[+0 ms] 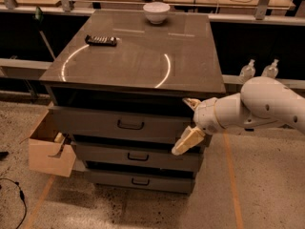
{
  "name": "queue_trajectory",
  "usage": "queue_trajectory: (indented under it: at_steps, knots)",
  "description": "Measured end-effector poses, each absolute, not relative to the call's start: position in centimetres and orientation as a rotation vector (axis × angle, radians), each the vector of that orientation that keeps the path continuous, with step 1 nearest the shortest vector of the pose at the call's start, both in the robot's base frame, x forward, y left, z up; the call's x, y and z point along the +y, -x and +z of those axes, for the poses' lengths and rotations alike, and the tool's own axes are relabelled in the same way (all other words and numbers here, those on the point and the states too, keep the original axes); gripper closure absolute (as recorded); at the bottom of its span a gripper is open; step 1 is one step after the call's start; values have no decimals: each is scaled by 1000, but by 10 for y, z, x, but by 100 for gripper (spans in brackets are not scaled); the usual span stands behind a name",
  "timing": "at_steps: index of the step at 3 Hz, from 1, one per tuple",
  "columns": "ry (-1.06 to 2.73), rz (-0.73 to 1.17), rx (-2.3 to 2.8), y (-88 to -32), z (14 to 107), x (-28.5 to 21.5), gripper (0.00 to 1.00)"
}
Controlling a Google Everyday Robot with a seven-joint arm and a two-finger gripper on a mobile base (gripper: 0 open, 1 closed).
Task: Open top drawer
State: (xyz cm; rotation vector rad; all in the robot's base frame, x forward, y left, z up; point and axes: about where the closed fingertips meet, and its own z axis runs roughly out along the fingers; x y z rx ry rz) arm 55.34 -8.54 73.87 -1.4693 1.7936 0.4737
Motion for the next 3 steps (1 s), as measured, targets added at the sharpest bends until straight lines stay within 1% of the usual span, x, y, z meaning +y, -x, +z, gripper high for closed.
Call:
queue_trajectory:
  at_steps: [1,3]
  knots:
    - [1480,460,1819,-561,730,-92,0]
    - [1498,466,1875,-550,715,-101,0]
